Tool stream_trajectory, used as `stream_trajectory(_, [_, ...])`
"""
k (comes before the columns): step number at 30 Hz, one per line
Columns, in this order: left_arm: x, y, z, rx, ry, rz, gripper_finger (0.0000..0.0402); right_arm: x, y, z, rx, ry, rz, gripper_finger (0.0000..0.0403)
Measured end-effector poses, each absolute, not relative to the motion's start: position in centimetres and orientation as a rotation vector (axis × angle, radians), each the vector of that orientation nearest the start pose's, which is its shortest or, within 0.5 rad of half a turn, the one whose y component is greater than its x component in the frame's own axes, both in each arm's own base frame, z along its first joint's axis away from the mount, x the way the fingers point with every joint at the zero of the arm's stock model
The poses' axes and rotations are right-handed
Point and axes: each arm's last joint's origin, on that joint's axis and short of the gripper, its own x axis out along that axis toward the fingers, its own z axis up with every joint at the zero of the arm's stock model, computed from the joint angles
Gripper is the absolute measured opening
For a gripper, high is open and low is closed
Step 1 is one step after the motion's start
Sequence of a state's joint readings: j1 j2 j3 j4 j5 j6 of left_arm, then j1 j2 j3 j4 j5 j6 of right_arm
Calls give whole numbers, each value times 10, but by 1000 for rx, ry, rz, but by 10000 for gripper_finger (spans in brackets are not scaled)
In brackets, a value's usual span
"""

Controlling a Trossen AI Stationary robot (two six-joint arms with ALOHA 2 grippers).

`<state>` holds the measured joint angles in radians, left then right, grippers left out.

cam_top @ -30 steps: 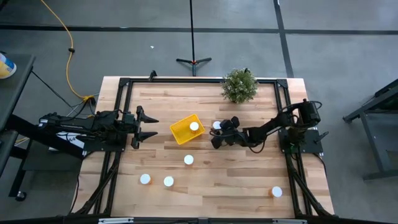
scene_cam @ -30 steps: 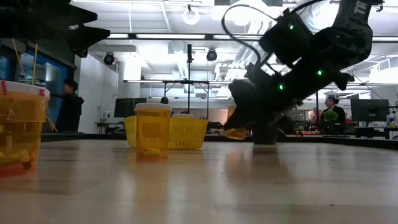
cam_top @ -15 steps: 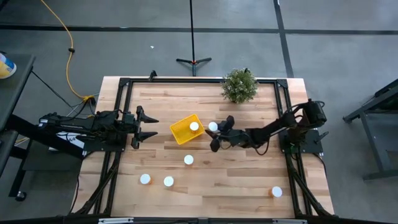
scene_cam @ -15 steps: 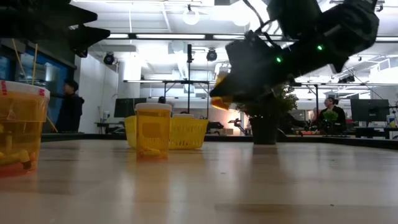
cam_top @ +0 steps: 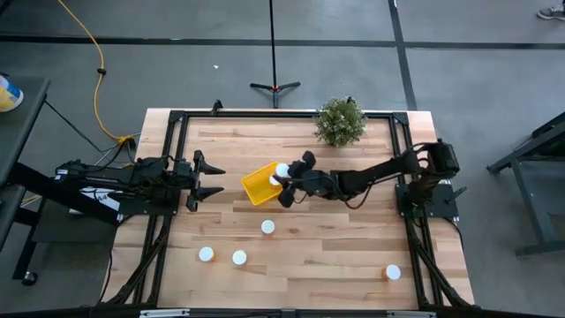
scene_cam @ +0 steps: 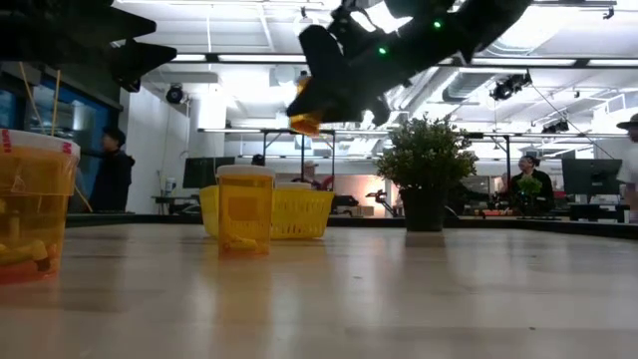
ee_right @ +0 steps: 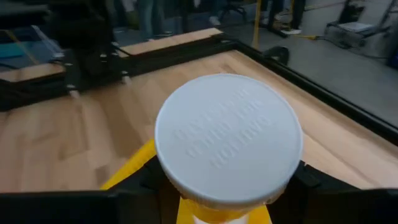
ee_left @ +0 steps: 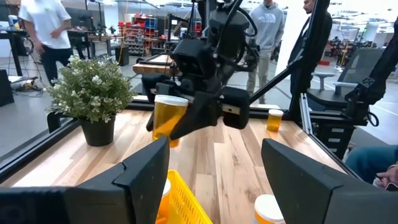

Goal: Pick and place pill bottles into a basket
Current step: Put the yellow pill bottle into the bin

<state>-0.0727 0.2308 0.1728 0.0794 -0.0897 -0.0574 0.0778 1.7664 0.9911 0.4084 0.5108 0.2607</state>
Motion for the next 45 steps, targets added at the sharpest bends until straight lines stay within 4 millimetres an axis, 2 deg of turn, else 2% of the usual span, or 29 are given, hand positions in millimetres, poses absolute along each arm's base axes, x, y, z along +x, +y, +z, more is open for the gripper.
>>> stream_trajectory(7, [108, -5, 212, -59, -22, 17, 289, 398, 5, 184, 156, 329, -448, 168])
stream_trajectory(12, [108, -5, 212, -59, -23, 16, 289, 419, 4, 182, 141, 317, -373, 171])
stream_trajectory(18, [108, -5, 212, -59, -23, 17, 289, 433, -1, 166, 162, 365, -328, 170])
stream_trajectory(28, [108, -5, 212, -59, -22, 17, 289, 439, 5, 150, 196, 405, -263, 172])
stream_trajectory(35, [108, -5, 212, -59, -22, 17, 289, 439, 5, 139, 157, 447, -216, 175])
stream_trajectory(45, [108, -5, 212, -59, -22, 17, 289, 439, -2, 138, 167, 458, -189, 176])
